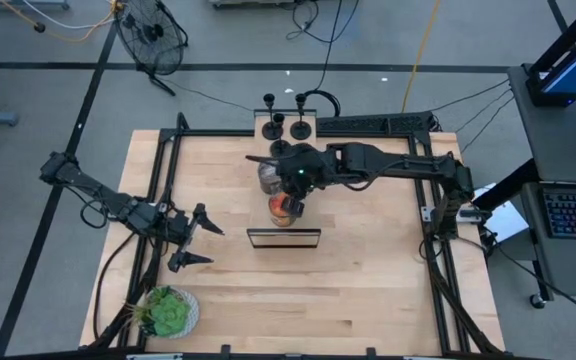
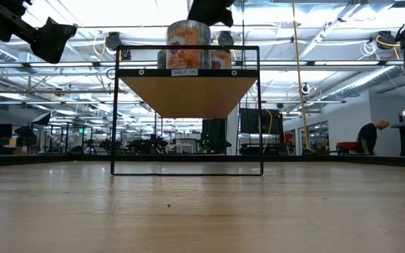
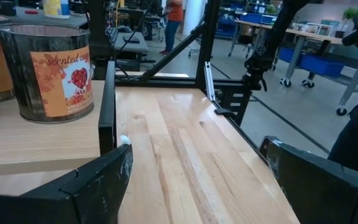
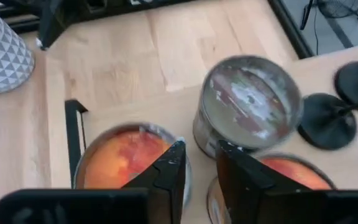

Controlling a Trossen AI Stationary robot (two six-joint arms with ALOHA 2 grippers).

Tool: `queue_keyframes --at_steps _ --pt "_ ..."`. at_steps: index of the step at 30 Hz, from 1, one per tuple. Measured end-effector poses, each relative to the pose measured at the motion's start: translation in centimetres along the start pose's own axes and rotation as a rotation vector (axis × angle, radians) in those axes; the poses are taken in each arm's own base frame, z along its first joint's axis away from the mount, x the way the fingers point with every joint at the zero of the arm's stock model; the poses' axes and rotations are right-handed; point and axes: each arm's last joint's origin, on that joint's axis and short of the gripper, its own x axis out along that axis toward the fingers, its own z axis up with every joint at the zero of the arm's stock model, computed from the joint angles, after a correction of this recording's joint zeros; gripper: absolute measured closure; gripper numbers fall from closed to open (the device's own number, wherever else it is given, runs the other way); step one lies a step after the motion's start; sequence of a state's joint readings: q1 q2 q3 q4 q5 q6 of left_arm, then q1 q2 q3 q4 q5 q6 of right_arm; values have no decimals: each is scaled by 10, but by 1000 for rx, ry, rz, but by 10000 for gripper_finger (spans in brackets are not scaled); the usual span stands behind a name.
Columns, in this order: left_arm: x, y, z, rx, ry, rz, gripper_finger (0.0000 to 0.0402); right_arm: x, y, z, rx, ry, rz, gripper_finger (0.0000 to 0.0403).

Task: Pick & Place candle stick holders
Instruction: Return to Home Position

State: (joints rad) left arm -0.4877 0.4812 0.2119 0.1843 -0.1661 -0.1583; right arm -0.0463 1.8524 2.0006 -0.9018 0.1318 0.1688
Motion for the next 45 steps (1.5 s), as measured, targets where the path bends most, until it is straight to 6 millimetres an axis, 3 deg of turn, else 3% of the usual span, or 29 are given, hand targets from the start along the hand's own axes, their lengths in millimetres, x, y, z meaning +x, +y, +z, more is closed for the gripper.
queue_keyframes --at_steps 7,12,16,27,45 --pt "0 1 0 7 -3 20 23 -37 0 7 9 -111 26 339" --pt "0 1 0 7 -4 22 23 -40 -2 15 -2 -197 35 371" --pt "0 2 1 6 -7 30 23 -25 -5 20 -39 -215 24 399" --pt "0 3 1 -1 -10 35 23 18 -35 19 -4 -126 50 402" --pt "0 3 1 5 -8 35 23 31 -41 11 -18 -37 58 402"
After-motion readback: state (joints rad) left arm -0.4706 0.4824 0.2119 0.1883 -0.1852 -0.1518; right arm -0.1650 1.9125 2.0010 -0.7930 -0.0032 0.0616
